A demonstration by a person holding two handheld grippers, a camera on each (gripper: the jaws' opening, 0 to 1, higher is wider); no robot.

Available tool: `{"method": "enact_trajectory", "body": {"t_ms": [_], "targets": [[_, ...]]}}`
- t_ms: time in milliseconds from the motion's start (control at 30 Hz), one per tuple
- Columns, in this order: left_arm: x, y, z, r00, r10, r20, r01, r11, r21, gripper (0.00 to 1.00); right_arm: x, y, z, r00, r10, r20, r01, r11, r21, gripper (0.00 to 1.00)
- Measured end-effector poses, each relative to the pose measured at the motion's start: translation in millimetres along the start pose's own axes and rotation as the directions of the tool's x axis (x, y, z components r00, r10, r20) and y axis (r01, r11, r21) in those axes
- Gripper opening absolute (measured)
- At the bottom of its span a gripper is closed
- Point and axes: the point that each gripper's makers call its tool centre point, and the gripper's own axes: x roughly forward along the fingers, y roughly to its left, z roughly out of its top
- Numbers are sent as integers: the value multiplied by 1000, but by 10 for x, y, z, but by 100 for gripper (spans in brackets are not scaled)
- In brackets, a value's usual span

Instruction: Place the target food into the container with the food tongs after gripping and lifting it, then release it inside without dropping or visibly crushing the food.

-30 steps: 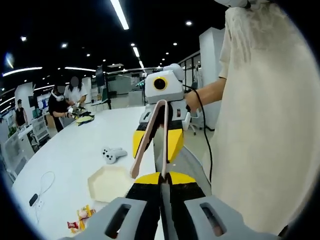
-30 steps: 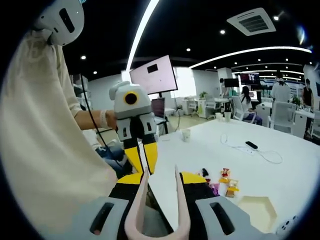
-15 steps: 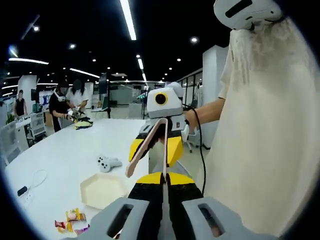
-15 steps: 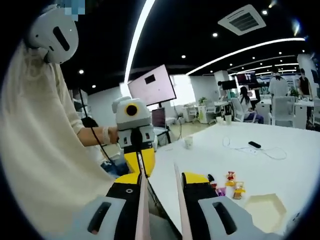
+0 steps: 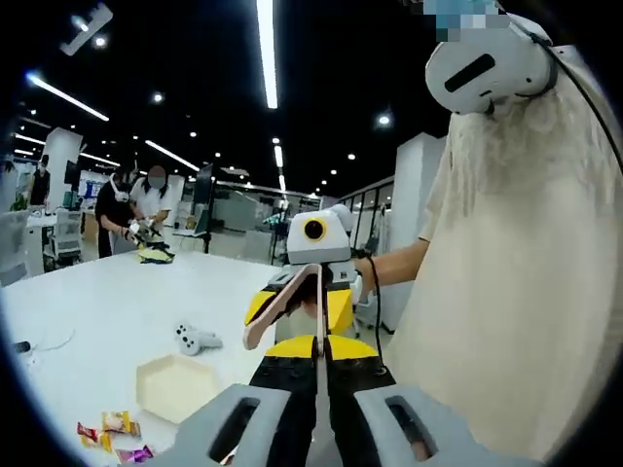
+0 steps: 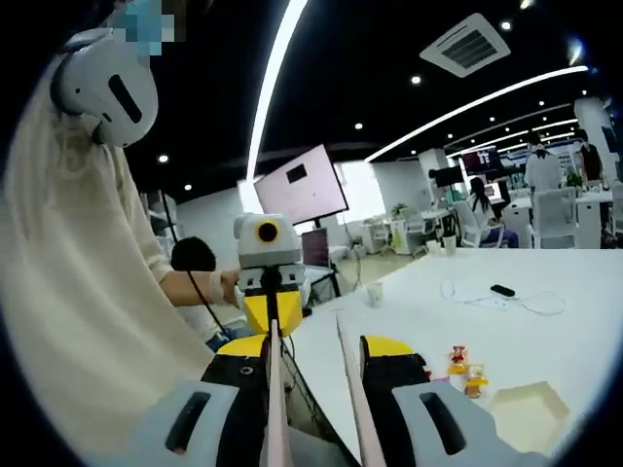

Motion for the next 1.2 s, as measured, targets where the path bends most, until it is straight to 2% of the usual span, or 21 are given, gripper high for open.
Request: {"method": "enact_trajectory", "body": {"t_ms": [100, 300, 333, 567, 833, 1033, 1200], "targets": [[-33, 5, 102, 999, 1, 49, 0, 1000, -10, 0, 10, 10, 81, 999, 6, 42, -7, 1000, 24, 39], [-49, 23, 182, 996, 8, 87, -7, 1000, -22, 0, 6, -14, 133, 997, -3, 81, -1, 998, 58, 39], [-76, 36, 239, 993, 13, 121, -9, 999, -32, 0, -5, -22, 139, 996, -8, 89, 2, 998, 65, 39], [-78, 28, 295, 989, 8, 151, -2, 999, -40, 0, -36, -33, 200, 990, -20, 139, 5, 995, 104, 39], [6, -39, 306, 986, -25, 164, 32, 999, -44, 0, 18, 28, 304, 983, 9, 181, -26, 995, 94, 38], [-23, -45, 409, 974, -33, 226, 46, 997, -55, 0, 34, 68, 356, 975, 29, 221, -52, 994, 99, 38], [-19, -36, 433, 970, -27, 242, 41, 998, -54, 0, 51, 85, 309, 973, 31, 230, -60, 991, 120, 37]]}}
